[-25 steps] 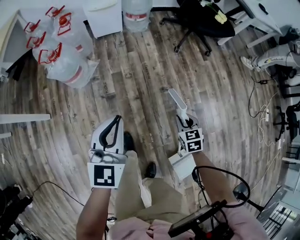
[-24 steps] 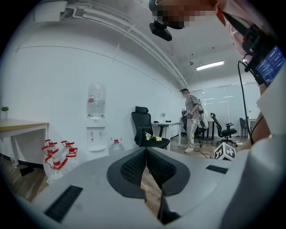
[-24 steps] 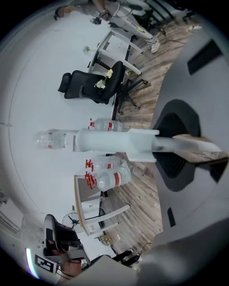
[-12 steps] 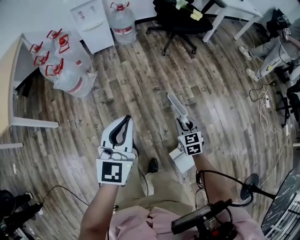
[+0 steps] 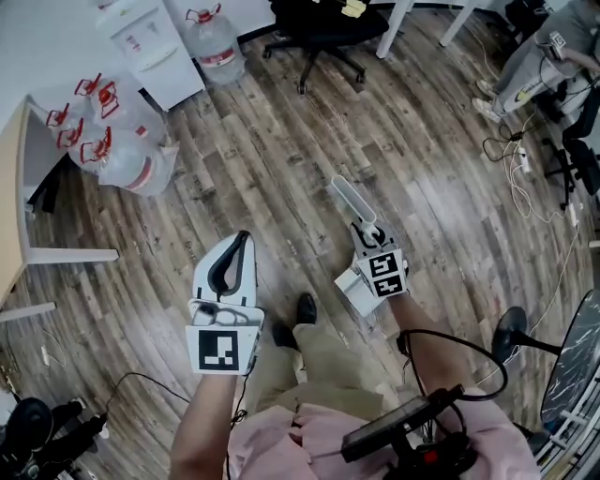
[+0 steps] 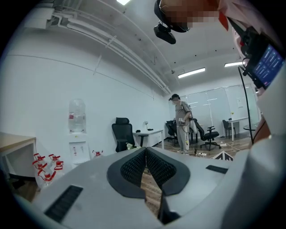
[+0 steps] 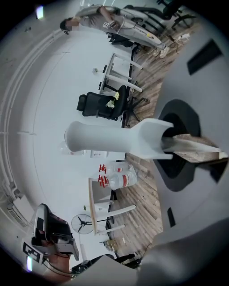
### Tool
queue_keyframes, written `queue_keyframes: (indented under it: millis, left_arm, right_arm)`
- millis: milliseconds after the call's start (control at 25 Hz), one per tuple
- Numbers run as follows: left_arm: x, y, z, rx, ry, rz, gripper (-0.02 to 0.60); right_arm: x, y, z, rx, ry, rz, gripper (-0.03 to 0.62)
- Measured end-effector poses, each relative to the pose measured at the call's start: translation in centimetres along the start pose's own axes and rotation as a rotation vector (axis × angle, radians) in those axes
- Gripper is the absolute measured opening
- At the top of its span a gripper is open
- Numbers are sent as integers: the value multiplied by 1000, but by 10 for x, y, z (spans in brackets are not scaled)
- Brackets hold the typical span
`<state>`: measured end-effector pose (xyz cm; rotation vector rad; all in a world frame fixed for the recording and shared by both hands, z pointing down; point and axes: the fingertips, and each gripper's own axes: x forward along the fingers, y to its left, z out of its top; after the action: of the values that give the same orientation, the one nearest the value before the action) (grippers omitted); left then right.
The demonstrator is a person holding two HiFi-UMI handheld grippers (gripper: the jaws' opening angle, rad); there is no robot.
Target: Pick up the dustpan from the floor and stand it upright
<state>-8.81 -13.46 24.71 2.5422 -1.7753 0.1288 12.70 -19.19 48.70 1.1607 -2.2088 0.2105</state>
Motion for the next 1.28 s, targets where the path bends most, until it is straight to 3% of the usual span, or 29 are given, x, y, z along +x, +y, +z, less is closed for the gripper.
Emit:
queue_keyframes:
  millis: [360,560,960,1280]
  left_arm:
    - [-50,-27,-2,11,14,-12,14]
    - [-83,-44,4,25,8,-21,14]
    - [-124,-82,18,85,2,-74,14]
    - [-143,-112,26,159,-32,-124,14]
  right_arm:
    - [-54,-5,-27,7,-11,-58,75]
    - [-88,-6,-46,61,-19,-112,75]
    - [-152,-25,-87,204,-53,-215,95]
    - [-181,-32,-106,238,-67,-236,138]
